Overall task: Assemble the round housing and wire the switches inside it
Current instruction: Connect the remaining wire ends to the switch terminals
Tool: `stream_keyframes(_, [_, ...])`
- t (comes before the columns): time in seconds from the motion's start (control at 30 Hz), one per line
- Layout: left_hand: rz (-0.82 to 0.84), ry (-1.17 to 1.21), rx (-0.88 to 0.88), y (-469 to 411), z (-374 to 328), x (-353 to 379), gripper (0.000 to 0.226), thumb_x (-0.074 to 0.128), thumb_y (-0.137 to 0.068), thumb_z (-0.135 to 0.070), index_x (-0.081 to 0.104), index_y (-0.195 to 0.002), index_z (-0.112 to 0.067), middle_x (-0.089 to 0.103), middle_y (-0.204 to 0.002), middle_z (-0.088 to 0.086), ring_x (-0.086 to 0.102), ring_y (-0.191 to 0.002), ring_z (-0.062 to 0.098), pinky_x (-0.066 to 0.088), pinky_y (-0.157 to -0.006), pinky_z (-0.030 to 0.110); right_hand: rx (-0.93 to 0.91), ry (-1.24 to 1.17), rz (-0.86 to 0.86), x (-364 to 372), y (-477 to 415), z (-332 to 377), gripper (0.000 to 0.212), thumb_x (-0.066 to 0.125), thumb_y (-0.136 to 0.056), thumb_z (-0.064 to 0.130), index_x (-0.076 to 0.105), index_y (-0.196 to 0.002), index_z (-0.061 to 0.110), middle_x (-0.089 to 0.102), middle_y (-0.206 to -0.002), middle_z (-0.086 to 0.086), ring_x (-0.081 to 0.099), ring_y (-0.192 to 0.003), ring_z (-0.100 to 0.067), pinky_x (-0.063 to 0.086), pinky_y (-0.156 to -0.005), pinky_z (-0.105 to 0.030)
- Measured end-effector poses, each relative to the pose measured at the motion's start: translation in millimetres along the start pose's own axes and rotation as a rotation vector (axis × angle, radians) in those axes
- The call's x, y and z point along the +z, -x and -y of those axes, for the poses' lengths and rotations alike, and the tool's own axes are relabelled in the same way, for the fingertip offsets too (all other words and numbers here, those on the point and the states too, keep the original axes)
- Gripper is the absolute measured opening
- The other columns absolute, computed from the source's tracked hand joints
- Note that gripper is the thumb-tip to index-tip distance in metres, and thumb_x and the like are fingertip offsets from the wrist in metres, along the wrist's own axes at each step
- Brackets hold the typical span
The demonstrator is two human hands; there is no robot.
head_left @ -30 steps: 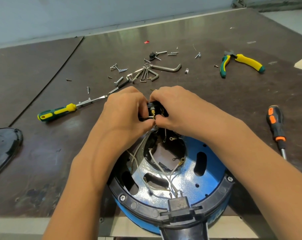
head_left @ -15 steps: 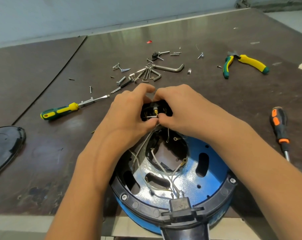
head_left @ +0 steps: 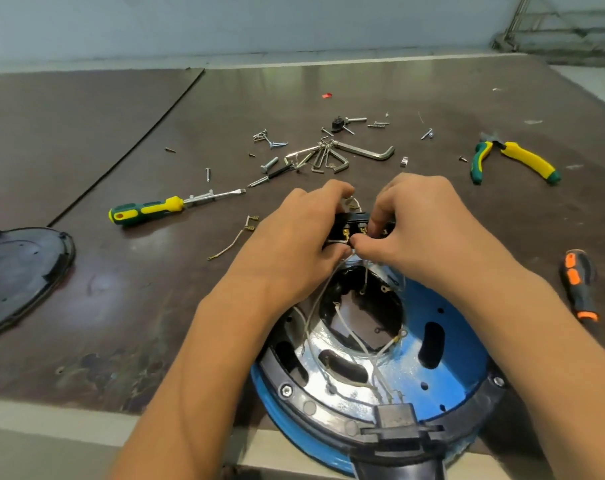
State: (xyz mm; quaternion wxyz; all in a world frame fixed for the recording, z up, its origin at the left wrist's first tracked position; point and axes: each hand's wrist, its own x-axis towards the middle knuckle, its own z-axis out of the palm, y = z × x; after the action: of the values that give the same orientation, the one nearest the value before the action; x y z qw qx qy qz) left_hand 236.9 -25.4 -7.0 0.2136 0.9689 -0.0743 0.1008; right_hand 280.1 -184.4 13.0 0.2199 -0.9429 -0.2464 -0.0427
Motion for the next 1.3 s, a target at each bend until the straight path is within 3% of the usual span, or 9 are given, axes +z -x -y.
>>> stream_keyframes(0.23, [0.044,-0.074,0.029,1.1,0.1,0.3,0.054,0.065,-0.091,-0.03,0.04,-0.139,-0.027,0.052,-0.132,-0.011,0.042,-0.124,0.013,0.049,-0.092,0.046,0.026,-0.046,0.036,3.6,-0.1,0.9,0.027,0.074,-0.076,0.031,0.061,-0.054,0.021,0.072,-0.092,-0.006,0.067,-0.087,-0.022,0.056,-0.075,-0.039])
stream_keyframes(0.5, [0.101,-0.088,0.022,-1.0,-0.9,-0.3,0.044,0.057,-0.095,-0.034,0.042,-0.137,-0.032,0.05,-0.134,-0.012,0.047,-0.123,0.013,0.049,-0.092,0.049,-0.005,-0.097,0.076,5.4,0.4,-4.5,0.026,0.074,-0.079,0.025,0.064,-0.057,0.014,0.073,-0.093,-0.009,0.066,-0.083,-0.019,0.046,-0.065,-0.025])
stream_keyframes(0.63, [0.106,-0.11,0.009,-0.8,-2.1,0.8,0.045,0.055,-0.096,-0.034,0.04,-0.138,-0.034,0.049,-0.135,-0.013,0.046,-0.124,0.013,0.049,-0.09,0.049,-0.015,-0.113,0.111,4.8,-0.4,-5.5,0.03,0.073,-0.081,0.025,0.06,-0.057,0.013,0.073,-0.094,-0.012,0.067,-0.09,-0.023,0.047,-0.067,-0.026])
stream_keyframes(0.8, [0.116,-0.121,0.006,-0.9,-2.3,0.9,0.046,0.053,-0.097,-0.034,0.038,-0.14,-0.034,0.048,-0.135,-0.012,0.046,-0.124,0.013,0.049,-0.09,0.05,-0.046,-0.117,0.139,3.0,-0.4,-5.6,0.034,0.072,-0.082,0.024,0.054,-0.054,0.017,0.072,-0.095,-0.011,0.065,-0.079,-0.019,0.037,-0.057,-0.022])
stream_keyframes(0.9, [0.112,-0.12,0.003,-0.5,-3.1,1.0,0.044,0.054,-0.096,-0.033,0.039,-0.138,-0.034,0.049,-0.133,-0.012,0.047,-0.123,0.013,0.05,-0.089,0.051,-0.074,-0.127,0.167,2.9,0.3,-4.5,0.034,0.07,-0.084,0.024,0.054,-0.054,0.021,0.072,-0.095,-0.009,0.066,-0.081,-0.022,0.043,-0.062,-0.027])
stream_keyframes(1.0, [0.103,-0.122,0.003,-1.0,-3.1,1.0,0.042,0.055,-0.095,-0.031,0.041,-0.135,-0.032,0.051,-0.129,-0.011,0.049,-0.121,0.014,0.051,-0.088,0.051,-0.091,-0.082,0.205,4.3,3.1,-0.6,0.033,0.068,-0.083,0.025,0.053,-0.053,0.024,0.071,-0.092,-0.005,0.064,-0.084,-0.02,0.05,-0.079,-0.039])
stream_keyframes(1.17, [0.094,-0.083,0.011,-1.2,-3.2,0.0,0.043,0.057,-0.095,-0.033,0.044,-0.136,-0.032,0.052,-0.13,-0.011,0.051,-0.119,0.015,0.051,-0.087,0.049,0.008,-0.237,0.041,0.4,3.1,-4.5,0.028,0.072,-0.071,0.014,0.056,-0.049,0.01,0.072,-0.083,-0.014,0.069,-0.092,-0.026,0.052,-0.068,-0.038])
stream_keyframes(1.3, [0.064,-0.068,0.011,0.4,-2.6,0.1,0.041,0.061,-0.094,-0.035,0.045,-0.132,-0.033,0.054,-0.127,-0.012,0.054,-0.116,0.016,0.051,-0.087,0.047,0.024,-0.238,0.015,-0.7,1.8,-7.5,0.022,0.07,-0.075,0.019,0.063,-0.055,0.016,0.074,-0.086,-0.01,0.07,-0.091,-0.025,0.056,-0.077,-0.04])
